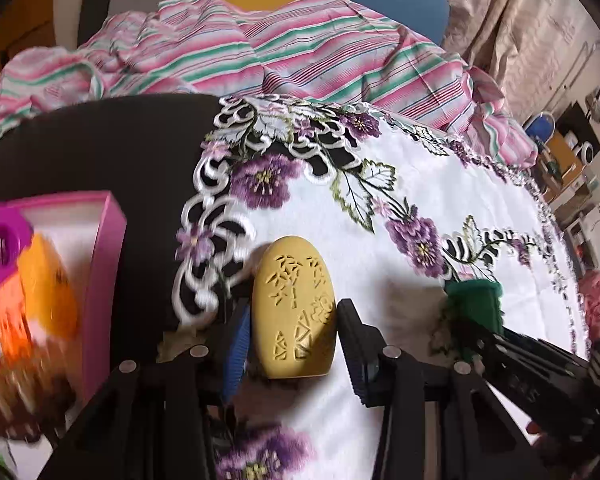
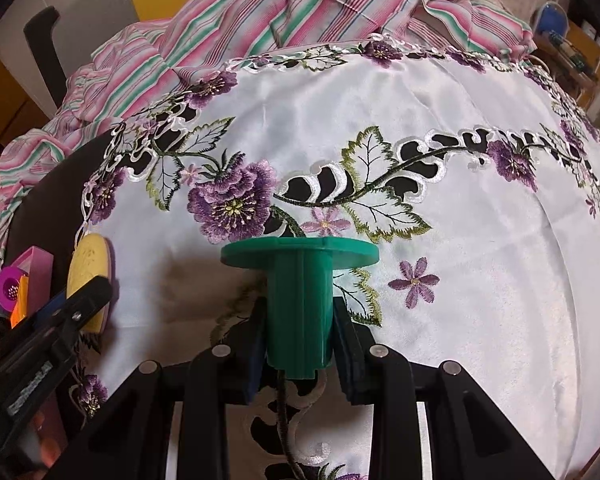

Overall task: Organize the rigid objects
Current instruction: 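Grasp the yellow soap bar with the left tool while the right tool holds the green stopper, then carry the yellow soap bar into the tray and open the left tool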

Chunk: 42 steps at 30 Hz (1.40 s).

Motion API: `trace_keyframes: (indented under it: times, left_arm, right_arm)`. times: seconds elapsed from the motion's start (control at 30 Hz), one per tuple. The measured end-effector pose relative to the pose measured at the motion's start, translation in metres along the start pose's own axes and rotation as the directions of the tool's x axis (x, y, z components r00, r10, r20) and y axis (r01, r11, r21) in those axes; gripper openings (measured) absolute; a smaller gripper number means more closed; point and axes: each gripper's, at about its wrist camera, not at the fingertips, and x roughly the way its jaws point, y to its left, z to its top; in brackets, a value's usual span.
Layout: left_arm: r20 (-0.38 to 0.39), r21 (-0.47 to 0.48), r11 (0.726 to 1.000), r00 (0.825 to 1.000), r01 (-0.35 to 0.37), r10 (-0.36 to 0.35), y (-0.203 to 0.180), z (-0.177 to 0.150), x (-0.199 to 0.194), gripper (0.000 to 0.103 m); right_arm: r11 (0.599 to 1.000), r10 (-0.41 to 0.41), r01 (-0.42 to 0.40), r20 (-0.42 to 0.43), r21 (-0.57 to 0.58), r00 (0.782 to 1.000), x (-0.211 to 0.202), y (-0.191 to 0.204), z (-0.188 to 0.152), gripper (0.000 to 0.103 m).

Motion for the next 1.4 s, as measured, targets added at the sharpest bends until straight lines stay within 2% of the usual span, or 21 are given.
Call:
trace_keyframes:
  times: [0.13,0.4,0.57,0.7,0.9,1.07,1.27,1.4]
  left_arm:
    - [-0.002,-0.016,0.999,0.999,0.035,-0.035,0.001,-0.017,-0.012,0.043]
    - [0.009,0.015,0.993,0.993,0.120,-0.120,-0.008,-0.053,-0.043,0.043]
    - [0.039,0.066,0.984,0.985,0.165,-0.168,-0.009,-0.077,-0.073,0.043]
    - [0.064,0.093,0.981,0.982,0.170,-0.176,-0.002,-0.093,-0.096,0.043]
    - [0.098,0.077,0.986,0.983,0.151,-0.158,0.027,-0.111,-0.126,0.043]
    - [0.133,0.021,0.993,0.984,0.120,-0.121,0.065,-0.118,-0.144,0.043]
    - [0.126,-0.071,0.995,0.990,0.069,-0.059,0.113,-0.122,-0.145,0.043]
    - [0.098,-0.100,0.995,0.995,0.030,-0.020,0.135,-0.121,-0.135,0.043]
  right_arm:
    - [1.000,-0.012,0.012,0.005,-0.017,1.000,0.000,0.002,0.000,0.030]
    - [0.999,-0.027,0.027,0.013,-0.044,1.000,0.000,0.005,-0.002,0.030]
    - [0.998,-0.032,0.033,0.019,-0.058,0.999,0.000,0.006,-0.003,0.030]
    - [0.997,-0.032,0.034,0.022,-0.065,0.999,0.000,0.006,-0.003,0.030]
    - [0.997,-0.029,0.031,0.026,-0.069,0.999,0.000,0.006,-0.003,0.030]
    - [0.998,-0.025,0.027,0.031,-0.065,0.999,-0.001,0.005,-0.004,0.030]
    - [0.999,0.035,-0.034,0.056,-0.025,0.998,-0.007,0.001,-0.002,0.030]
    - [0.998,0.042,-0.038,0.097,-0.044,0.994,-0.014,0.005,-0.001,0.030]
